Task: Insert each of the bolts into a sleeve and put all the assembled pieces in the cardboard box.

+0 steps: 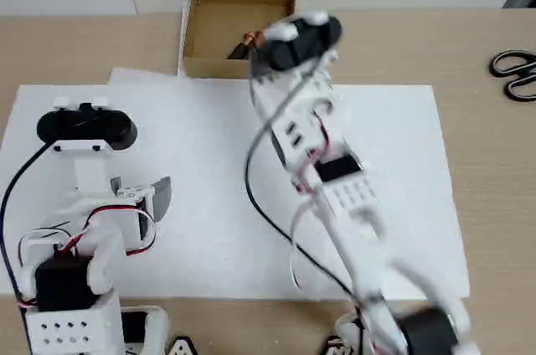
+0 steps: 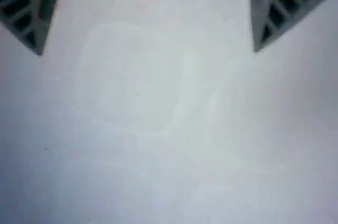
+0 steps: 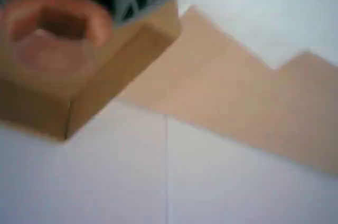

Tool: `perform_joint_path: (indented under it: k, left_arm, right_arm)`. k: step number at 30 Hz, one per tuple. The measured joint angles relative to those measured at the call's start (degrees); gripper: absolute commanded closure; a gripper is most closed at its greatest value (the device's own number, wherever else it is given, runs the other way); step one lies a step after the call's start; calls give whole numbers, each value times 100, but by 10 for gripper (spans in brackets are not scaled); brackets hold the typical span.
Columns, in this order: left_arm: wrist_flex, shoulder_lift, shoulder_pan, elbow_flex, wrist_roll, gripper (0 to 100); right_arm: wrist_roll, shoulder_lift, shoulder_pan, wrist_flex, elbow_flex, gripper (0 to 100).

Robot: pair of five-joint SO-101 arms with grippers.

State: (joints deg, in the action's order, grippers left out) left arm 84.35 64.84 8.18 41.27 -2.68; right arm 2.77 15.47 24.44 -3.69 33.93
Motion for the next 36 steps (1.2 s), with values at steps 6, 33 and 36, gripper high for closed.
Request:
perform_joint_path:
  k: [6,33,36]
  left_arm:
    - [0,0,0,176,0,759]
    - [-132,0,26,448,0,760]
    - [-149,0,26,448,0,760]
  right_arm:
    - [0,-2382,0,-545,-1916,995]
    - [0,-8721,281,-941,-8545,995]
    - [-9,-8976,378,-941,-8791,995]
